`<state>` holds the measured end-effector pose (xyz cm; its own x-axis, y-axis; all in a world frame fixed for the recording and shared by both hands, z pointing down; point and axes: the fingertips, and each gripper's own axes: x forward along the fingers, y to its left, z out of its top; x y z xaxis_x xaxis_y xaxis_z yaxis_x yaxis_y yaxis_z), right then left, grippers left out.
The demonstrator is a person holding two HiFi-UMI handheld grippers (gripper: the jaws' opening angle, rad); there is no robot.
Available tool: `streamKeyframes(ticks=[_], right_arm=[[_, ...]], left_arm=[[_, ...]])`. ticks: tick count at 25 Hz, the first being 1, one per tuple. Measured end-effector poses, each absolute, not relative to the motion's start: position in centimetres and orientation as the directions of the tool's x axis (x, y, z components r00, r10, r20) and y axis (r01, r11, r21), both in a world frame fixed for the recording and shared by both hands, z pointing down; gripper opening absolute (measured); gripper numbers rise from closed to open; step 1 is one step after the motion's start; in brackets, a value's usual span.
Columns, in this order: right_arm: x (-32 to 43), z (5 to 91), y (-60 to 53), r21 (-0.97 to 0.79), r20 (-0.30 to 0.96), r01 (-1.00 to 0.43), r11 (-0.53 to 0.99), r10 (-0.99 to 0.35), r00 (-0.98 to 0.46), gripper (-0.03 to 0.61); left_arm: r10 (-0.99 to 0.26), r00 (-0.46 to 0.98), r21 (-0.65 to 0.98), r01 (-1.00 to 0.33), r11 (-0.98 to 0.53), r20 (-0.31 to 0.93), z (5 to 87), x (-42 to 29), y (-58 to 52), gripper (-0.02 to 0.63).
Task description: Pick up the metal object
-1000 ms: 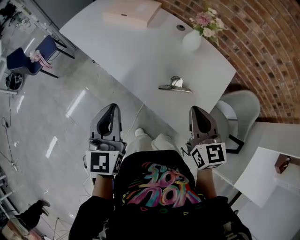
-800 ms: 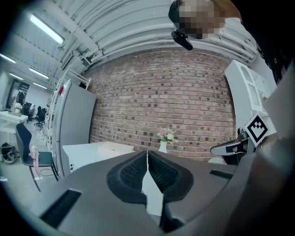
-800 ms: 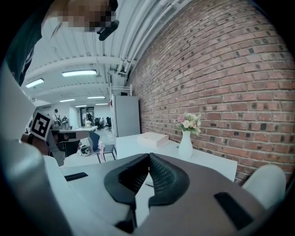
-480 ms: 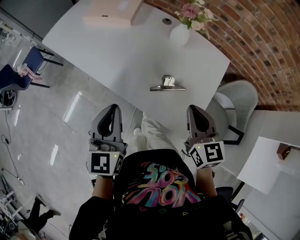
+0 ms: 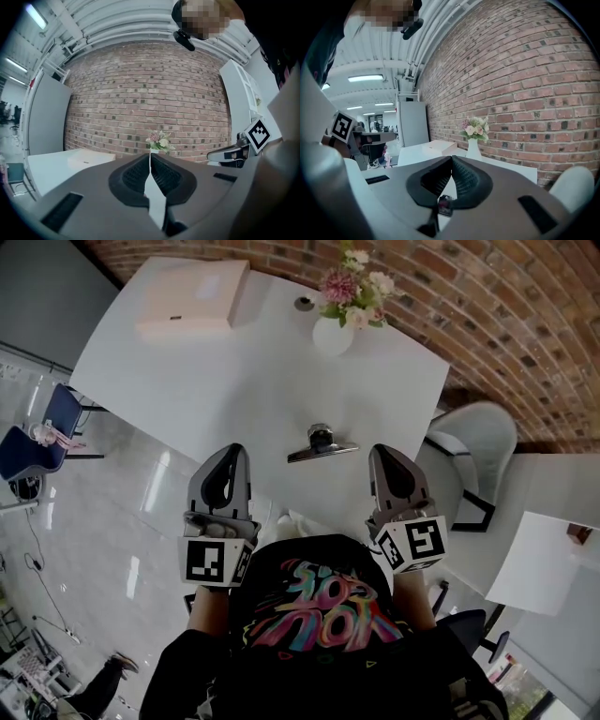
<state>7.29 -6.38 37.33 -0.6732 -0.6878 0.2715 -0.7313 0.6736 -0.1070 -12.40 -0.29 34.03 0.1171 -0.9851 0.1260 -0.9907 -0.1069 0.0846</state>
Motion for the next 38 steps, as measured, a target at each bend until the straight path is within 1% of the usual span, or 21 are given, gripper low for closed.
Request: streamKeyframes(ticks=[5,12,19,25,31,38], right_arm=[[7.9,37.3,-9.2,-0.105,0.273,-0.74,0.665,-0.696,-0.664,0.018],[9.5,38.2,-11.0,-0.141,0.294,-0.754,0.641,-0.7,-0.65,0.018],[9.4,37.9,-11.4,-0.128,0.306,-0.815,0.565,-0.759,-0.575,0.018],[9.6,37.0,-11.2,-0.111,0.287,-0.863,0.492,-0.816,-0.502,0.018],[9.3,37.0,-10.9,-0.102,0.29,-0.875,0.473,-0.827,-0.481,0.018],[9.0,37.4,-10.8,-0.103,0.323,-0.866,0.489,-0.807,-0.494,0.018]], left_arm=[[-0.977,0.165,0.081,-0.985,-0.155,0.133,33.8,-10.9,-4.6,0.031],[-0.96,0.235,0.082,-0.971,-0.225,0.155,34.2,-8.5,-7.8,0.031],[-0.924,0.348,0.091,-0.937,-0.337,0.157,34.3,-8.4,-9.9,0.031],[-0.878,0.457,0.098,-0.889,-0.447,0.143,34.3,-7.4,-11.1,0.031],[-0.853,0.5,0.107,-0.866,-0.489,0.15,34.7,-7.7,-11.0,0.031],[-0.837,0.523,0.116,-0.852,-0.51,0.159,35.2,-7.8,-10.6,0.031]])
